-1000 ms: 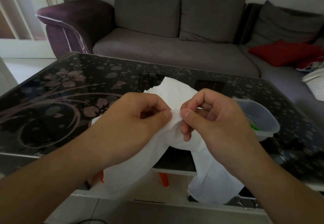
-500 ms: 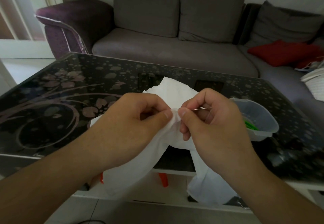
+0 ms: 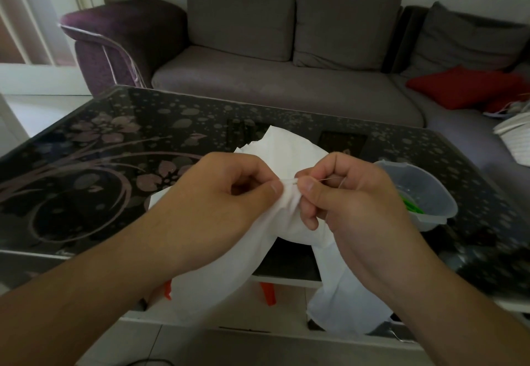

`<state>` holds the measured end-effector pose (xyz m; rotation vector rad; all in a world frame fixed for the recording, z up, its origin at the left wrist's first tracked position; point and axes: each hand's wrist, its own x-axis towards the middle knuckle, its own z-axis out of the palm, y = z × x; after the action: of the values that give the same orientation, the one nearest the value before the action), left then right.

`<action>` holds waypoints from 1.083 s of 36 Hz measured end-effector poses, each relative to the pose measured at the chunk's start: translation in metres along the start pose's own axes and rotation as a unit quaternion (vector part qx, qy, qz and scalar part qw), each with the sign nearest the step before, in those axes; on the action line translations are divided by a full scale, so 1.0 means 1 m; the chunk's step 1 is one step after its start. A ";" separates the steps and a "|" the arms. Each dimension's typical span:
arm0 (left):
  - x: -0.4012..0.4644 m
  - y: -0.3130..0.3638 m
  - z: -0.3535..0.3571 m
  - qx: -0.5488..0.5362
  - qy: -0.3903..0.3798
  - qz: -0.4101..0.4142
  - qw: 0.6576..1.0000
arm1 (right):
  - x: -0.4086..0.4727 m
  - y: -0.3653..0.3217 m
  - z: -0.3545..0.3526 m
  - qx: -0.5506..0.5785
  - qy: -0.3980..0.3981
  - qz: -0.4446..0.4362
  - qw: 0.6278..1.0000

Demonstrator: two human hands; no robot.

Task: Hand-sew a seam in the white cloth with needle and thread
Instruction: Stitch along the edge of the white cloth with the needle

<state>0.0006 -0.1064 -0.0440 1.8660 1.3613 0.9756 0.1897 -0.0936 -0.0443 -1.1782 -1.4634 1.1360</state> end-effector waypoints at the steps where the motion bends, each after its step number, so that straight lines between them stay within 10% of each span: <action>1: 0.000 0.000 0.000 0.001 -0.001 -0.001 1.000 | 0.001 0.000 0.000 0.015 -0.004 0.002 1.000; 39: -0.001 -0.002 0.005 0.006 -0.004 0.029 1.000 | -0.004 -0.004 0.005 0.137 -0.057 0.043 0.988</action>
<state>0.0031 -0.1074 -0.0486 1.9259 1.3169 0.9907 0.1848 -0.0983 -0.0418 -1.0065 -1.2991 1.4345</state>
